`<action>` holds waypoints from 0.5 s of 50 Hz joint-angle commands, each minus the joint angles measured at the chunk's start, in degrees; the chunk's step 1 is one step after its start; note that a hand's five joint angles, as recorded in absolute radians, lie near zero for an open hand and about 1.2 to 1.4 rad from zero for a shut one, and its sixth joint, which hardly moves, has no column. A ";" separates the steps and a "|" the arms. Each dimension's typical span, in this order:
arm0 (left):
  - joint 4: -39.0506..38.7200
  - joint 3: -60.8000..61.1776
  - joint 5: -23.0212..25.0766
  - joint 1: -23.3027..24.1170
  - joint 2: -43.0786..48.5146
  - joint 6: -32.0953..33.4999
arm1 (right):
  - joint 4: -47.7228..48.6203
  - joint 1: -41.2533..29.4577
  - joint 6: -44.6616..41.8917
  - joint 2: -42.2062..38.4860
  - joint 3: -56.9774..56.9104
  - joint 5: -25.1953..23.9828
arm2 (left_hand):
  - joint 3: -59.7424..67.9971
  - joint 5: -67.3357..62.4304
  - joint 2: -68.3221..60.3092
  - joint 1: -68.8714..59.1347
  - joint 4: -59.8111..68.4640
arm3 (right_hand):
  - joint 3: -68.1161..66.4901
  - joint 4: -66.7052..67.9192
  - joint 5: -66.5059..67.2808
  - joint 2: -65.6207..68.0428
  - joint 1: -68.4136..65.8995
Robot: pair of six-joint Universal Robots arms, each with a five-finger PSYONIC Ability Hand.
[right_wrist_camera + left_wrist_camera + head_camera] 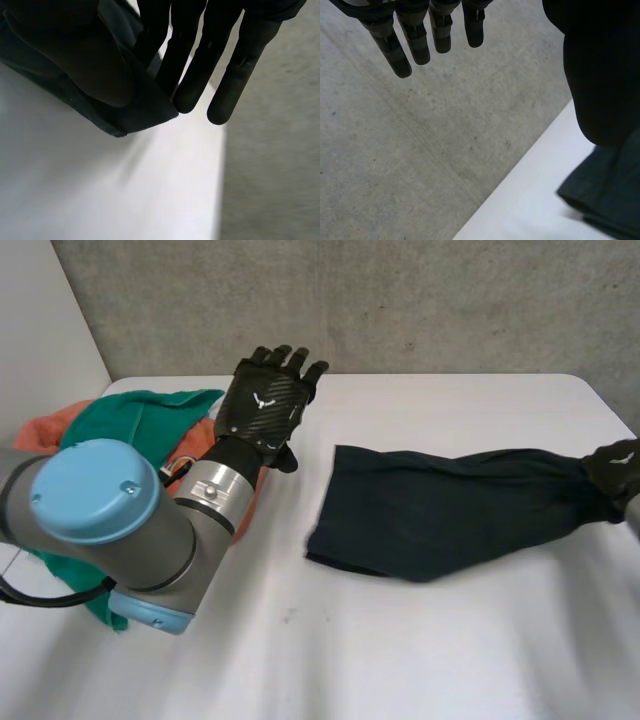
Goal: Fold the laundry.
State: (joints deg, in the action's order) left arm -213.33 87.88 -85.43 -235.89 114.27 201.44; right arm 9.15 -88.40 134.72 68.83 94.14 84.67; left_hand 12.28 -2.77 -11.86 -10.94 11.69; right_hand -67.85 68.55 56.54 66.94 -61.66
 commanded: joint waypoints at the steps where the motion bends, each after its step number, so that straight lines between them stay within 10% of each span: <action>1: 0.02 2.03 -0.17 -0.27 -2.30 -3.07 | 3.15 -5.53 -8.07 1.74 -1.85 -2.84 | -2.28 2.77 1.86 0.94 -1.69 | -12.15 11.45 13.46 13.06 -18.34; 14: -0.24 0.63 -0.26 -0.80 -2.12 -3.42 | 17.57 -32.34 -13.67 -11.07 -1.06 -24.29 | -2.28 2.77 1.86 0.94 -1.69 | -12.15 11.45 13.46 13.06 -18.34; 18: -0.50 -1.22 -0.26 -0.71 -1.33 -3.42 | 18.36 -34.03 -16.15 -11.53 -0.36 -24.29 | -2.28 2.77 1.86 0.94 -1.69 | 47.39 -48.09 -46.08 -46.48 41.20; 25: -0.94 -5.17 -0.26 -0.01 0.69 -3.51 | 17.65 -29.04 4.90 0.14 1.75 -23.41 | -2.28 2.77 1.86 0.94 -1.69 | 57.85 -58.55 -56.54 -56.94 51.66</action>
State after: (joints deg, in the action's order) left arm -214.05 85.88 -85.67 -236.41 113.36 197.96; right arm 27.53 -122.15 123.20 59.71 94.25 59.86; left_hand 12.28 -2.77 -11.86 -10.94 11.69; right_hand -14.44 14.47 3.33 14.50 -14.72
